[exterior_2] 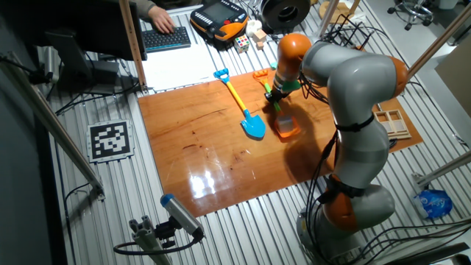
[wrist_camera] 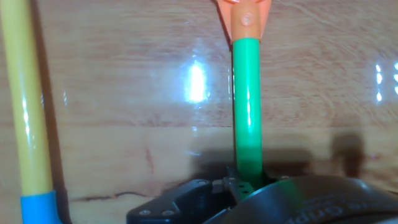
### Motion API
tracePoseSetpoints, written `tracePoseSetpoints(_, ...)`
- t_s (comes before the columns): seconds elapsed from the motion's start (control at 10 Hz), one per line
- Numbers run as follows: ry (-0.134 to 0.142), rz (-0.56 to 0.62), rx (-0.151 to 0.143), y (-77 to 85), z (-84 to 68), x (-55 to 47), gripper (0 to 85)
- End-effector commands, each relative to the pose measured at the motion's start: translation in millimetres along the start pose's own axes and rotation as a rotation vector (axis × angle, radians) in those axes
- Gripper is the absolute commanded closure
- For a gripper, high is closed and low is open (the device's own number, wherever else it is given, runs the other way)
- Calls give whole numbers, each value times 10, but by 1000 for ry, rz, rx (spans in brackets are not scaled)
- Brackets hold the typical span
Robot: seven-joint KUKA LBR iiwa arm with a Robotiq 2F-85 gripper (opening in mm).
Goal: Use a shovel to scoop up an object
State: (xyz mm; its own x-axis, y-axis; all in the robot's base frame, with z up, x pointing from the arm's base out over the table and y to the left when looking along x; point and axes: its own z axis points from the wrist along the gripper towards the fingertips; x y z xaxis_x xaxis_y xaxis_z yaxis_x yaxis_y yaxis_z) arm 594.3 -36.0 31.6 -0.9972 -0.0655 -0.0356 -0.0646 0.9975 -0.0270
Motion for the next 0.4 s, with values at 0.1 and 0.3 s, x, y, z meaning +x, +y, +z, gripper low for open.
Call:
tracePoseSetpoints(0.1,-22,-238,-7,8,37,-5,680)
tracePoseSetpoints(0.3,-33,-234,-10,33,75,-9,680)
